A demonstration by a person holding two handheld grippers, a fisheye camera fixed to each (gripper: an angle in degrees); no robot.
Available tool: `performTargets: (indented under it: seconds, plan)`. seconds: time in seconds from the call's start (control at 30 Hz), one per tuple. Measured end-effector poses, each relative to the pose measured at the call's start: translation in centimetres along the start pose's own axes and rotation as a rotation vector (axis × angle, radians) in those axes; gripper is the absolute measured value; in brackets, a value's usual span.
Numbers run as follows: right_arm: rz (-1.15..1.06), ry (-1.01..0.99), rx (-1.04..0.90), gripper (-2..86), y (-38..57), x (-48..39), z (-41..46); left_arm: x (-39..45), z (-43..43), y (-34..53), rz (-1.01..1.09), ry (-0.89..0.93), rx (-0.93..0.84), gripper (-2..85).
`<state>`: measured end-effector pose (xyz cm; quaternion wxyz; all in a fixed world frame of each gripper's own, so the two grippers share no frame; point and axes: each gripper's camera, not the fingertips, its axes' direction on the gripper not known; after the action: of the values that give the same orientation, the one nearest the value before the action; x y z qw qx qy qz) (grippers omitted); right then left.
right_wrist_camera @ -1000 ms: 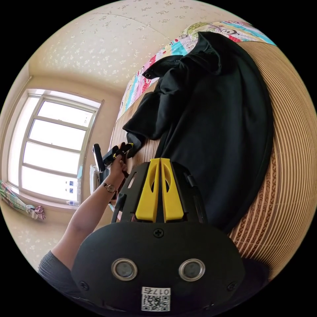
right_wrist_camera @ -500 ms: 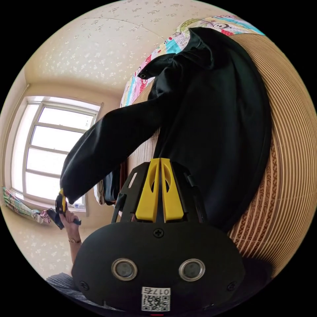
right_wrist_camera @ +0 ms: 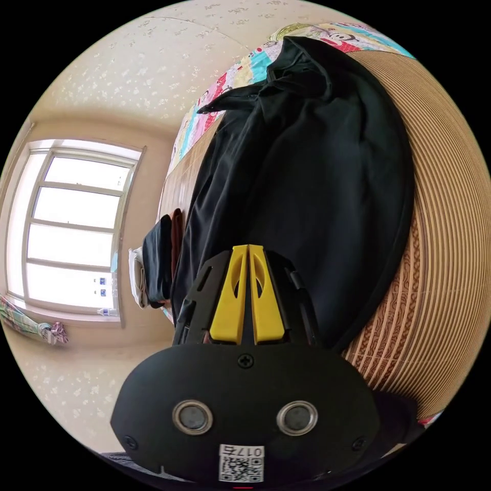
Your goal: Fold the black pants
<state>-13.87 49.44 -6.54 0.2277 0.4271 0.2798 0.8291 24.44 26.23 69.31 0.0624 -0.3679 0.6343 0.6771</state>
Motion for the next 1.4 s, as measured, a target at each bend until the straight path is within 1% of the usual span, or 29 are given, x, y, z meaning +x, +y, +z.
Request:
performTargets:
  seconds: [0.07,0.1,0.17,0.27,0.33,0.4,0.47,0.53,0.6,0.67,0.7,0.73,0.77,0.8,0.83,0.87,0.93,0.97,1.0,1.03,1.07,1.1,1.17,1.23,1.27,1.3,1.33,1.37,1.4]
  plan:
    - [-0.041,0.018,-0.034,0.9,0.5,-1.2,0.9,-1.8,-1.2,0.4,-0.115,0.059,0.049,0.0]
    - [-0.081,0.027,-0.073,1.1,0.9,-2.2,1.6,-2.4,-2.3,0.8,-0.158,0.054,0.091,0.2]
    - [-0.154,0.057,-0.142,1.5,1.8,-4.0,2.9,-1.8,-4.2,1.4,-0.154,0.004,0.157,1.5]
    - [-0.249,0.149,-0.199,1.9,3.4,-6.7,4.2,3.0,-6.6,2.1,-0.020,-0.052,0.260,5.7]
    - [-0.292,0.183,-0.175,2.1,4.2,-8.0,3.9,7.0,-6.6,2.2,0.107,0.006,0.285,5.0]
    - [-0.308,0.200,-0.157,2.2,4.5,-8.6,3.6,12.6,-4.6,1.1,0.313,0.206,0.207,3.3]
    - [-0.309,0.211,-0.148,2.2,4.4,-8.8,3.3,16.4,-2.2,-0.1,0.422,0.250,0.127,4.6]
    - [-0.285,0.193,-0.154,2.2,4.2,-8.4,3.1,19.2,0.9,-1.0,0.477,0.199,0.059,7.4]
    - [-0.263,0.160,-0.161,2.1,4.1,-8.0,2.9,22.2,6.0,-1.6,0.584,0.146,-0.120,11.1]
    - [-0.246,0.136,-0.162,2.0,4.0,-7.6,2.5,23.6,9.5,-0.6,0.611,0.068,-0.231,12.0]
    - [-0.240,0.125,-0.159,2.0,4.0,-7.5,2.2,24.0,8.9,0.5,0.617,0.027,-0.143,11.4]
    - [-0.237,0.118,-0.151,1.9,3.9,-7.4,1.7,24.2,8.7,1.0,0.627,0.004,-0.125,10.8]
    - [-0.236,0.116,-0.144,1.8,3.9,-7.4,1.5,24.6,8.5,1.8,0.655,-0.013,-0.111,7.3]
    - [-0.233,0.112,-0.130,1.6,3.7,-7.3,1.0,24.4,8.4,2.0,0.639,0.044,-0.136,1.6]
    - [-0.231,0.109,-0.108,1.5,3.6,-7.3,0.4,24.0,8.3,1.8,0.589,0.067,-0.147,1.2]
    - [-0.231,0.108,-0.090,1.3,3.5,-7.3,-0.1,22.7,8.2,1.0,0.489,0.150,-0.172,0.4]
    - [-0.205,0.113,0.044,1.2,3.3,-6.8,-3.0,19.9,8.2,-0.8,0.328,0.351,-0.242,-0.1]
    - [-0.185,0.112,0.089,1.2,3.3,-6.4,-4.0,17.7,7.9,-1.8,0.223,0.551,-0.242,-0.3]
    - [-0.139,0.100,0.186,1.4,3.5,-5.4,-6.0,15.7,7.0,-2.4,0.147,0.792,-0.169,-0.5]
    - [-0.083,0.079,0.278,1.7,3.8,-4.1,-8.1,14.8,6.5,-2.7,0.104,0.891,-0.129,-0.5]
    - [-0.052,0.066,0.323,1.9,4.0,-3.4,-9.0,13.7,5.5,-3.3,0.040,1.018,-0.062,-0.6]
    - [0.005,0.036,0.399,2.3,4.5,-1.8,-10.8,13.5,4.2,-4.1,0.043,1.065,-0.012,-0.7]
    - [0.100,-0.012,0.470,3.5,5.1,0.8,-12.8,14.6,1.7,-5.2,0.112,1.071,0.042,-0.7]
    - [0.218,-0.019,0.497,6.3,5.5,3.7,-14.3,16.1,-0.5,-5.7,0.201,1.347,0.153,-0.7]
    - [0.250,-0.011,0.492,7.6,5.5,4.3,-14.6,16.8,-1.5,-5.8,0.193,1.545,0.228,-0.7]
    - [0.304,-0.003,0.467,10.2,5.3,5.4,-14.7,17.9,-1.8,-6.1,0.162,1.580,0.215,-0.6]
    - [0.339,-0.004,0.431,11.4,4.9,6.2,-14.7,18.5,-1.9,-6.3,0.161,1.547,0.191,-0.5]
    - [0.351,-0.010,0.415,12.0,4.8,6.5,-14.6,19.7,-2.1,-6.4,0.193,1.407,0.147,-0.4]
    - [0.361,-0.032,0.398,11.9,4.7,6.7,-14.4,21.1,-2.2,-6.2,0.270,1.179,0.103,-0.1]
